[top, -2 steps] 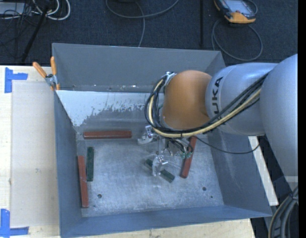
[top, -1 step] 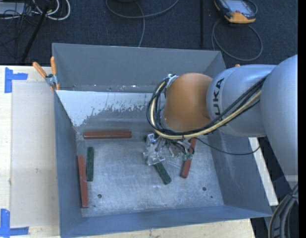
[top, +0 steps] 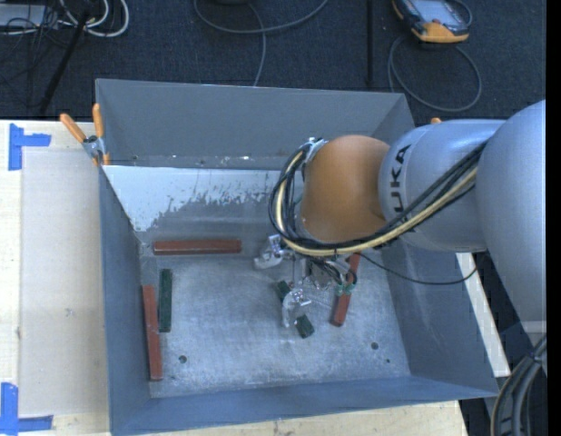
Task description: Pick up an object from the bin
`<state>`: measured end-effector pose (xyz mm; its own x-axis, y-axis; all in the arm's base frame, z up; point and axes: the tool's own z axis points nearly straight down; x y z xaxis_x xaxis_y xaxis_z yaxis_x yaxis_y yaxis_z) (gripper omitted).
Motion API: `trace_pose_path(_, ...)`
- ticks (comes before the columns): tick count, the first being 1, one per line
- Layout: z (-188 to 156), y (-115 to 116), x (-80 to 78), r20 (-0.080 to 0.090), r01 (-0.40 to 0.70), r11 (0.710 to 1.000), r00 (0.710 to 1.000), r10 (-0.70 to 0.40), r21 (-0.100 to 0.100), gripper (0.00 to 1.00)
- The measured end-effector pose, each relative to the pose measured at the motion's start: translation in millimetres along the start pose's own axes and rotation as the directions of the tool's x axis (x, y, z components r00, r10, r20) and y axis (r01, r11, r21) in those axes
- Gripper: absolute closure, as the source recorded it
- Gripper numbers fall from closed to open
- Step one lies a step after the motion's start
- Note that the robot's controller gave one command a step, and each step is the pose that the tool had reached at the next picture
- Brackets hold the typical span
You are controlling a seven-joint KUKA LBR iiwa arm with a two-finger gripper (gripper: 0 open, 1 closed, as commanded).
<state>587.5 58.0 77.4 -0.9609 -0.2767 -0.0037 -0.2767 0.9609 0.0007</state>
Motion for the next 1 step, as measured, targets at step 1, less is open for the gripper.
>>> trace_pose_path(1, 0.0, -0.1, 0.0, 0.0, 0.0, 1.0, 1.0, 0.0, 0.0, 0.0)
